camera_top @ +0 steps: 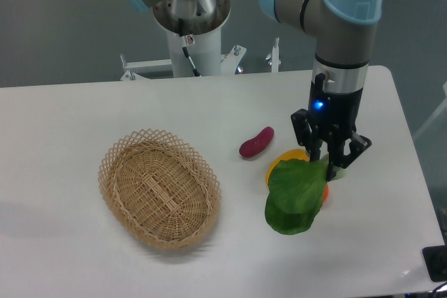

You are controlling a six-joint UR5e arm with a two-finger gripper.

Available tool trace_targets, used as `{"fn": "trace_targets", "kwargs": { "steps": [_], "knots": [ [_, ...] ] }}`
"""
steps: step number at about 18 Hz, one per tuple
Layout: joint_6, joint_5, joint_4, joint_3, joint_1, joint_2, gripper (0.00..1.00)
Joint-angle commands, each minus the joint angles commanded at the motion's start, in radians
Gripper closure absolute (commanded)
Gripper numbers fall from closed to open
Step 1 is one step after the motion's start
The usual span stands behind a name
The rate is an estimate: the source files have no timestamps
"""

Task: Pick up the green vegetable from the table

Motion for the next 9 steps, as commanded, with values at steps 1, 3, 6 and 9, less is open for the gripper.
{"fn": "trace_targets", "kwargs": {
  "steps": [1,3,6,9],
  "knots": [
    [-0.002,0.000,0.000,0.000,0.000,0.000,0.60],
    [-0.002,0.000,0.000,-0.002,0.000,0.000,0.60],
    [-0.008,-0.002,0.002,0.000,-0.002,0.000,0.60],
    [-0.009,-0.002,0.002,0.000,-0.002,0.000,0.60]
  ]
}}
